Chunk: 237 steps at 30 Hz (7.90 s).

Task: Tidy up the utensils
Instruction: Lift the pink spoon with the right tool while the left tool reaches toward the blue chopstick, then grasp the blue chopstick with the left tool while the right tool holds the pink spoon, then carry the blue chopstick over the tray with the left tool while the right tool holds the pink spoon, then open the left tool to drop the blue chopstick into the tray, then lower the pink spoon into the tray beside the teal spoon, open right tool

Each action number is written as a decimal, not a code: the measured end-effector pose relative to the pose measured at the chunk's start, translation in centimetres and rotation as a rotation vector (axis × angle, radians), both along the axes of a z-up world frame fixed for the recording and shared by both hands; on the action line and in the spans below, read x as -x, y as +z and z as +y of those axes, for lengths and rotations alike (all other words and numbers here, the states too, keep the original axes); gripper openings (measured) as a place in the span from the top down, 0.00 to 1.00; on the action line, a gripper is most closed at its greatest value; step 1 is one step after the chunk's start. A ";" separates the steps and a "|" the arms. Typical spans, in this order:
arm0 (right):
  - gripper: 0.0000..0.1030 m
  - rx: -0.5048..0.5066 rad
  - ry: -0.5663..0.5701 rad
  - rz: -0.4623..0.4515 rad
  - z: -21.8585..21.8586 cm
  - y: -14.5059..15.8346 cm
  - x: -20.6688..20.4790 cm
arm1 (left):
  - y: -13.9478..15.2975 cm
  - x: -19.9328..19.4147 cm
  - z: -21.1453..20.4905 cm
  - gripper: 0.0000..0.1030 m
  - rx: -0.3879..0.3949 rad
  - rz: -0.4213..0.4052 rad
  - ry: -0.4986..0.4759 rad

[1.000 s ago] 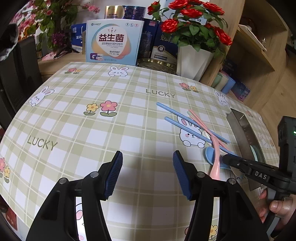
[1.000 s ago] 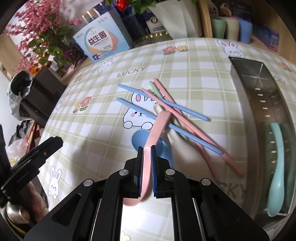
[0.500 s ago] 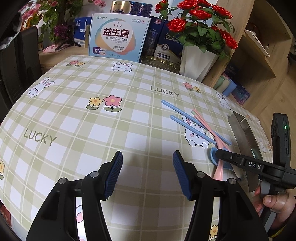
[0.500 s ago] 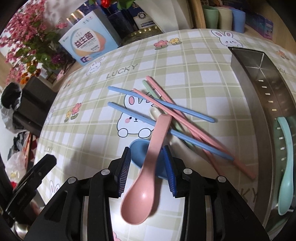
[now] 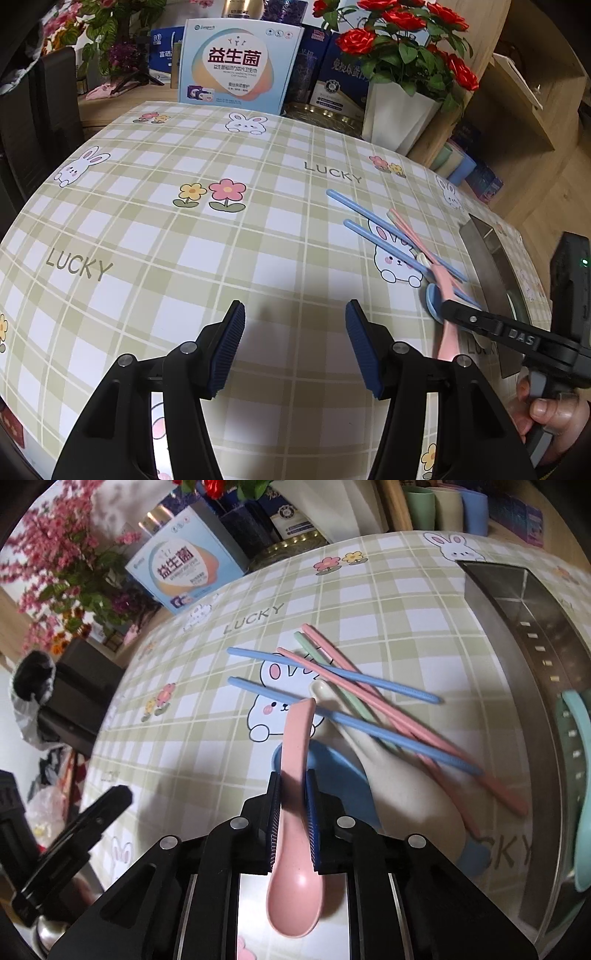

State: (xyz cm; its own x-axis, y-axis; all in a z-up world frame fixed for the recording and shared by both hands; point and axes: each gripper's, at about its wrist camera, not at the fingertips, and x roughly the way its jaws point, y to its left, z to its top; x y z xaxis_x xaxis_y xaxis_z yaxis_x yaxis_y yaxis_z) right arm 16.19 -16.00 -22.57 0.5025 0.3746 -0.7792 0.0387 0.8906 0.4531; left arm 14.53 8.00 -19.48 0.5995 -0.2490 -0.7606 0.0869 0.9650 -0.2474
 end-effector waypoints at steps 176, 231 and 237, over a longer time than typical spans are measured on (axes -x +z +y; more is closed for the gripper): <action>0.87 -0.068 -0.272 -0.189 -26.4 3.1 6.2 | -1.3 -4.8 -32.2 0.95 0.029 0.269 -0.227; 0.87 0.189 -0.015 -0.102 -18.1 2.8 3.9 | 3.3 -1.6 -17.2 0.12 -0.192 -0.017 -0.121; 0.87 0.209 -0.013 -0.078 -17.6 2.1 3.7 | 2.6 -1.6 -16.0 0.12 -0.179 0.010 -0.094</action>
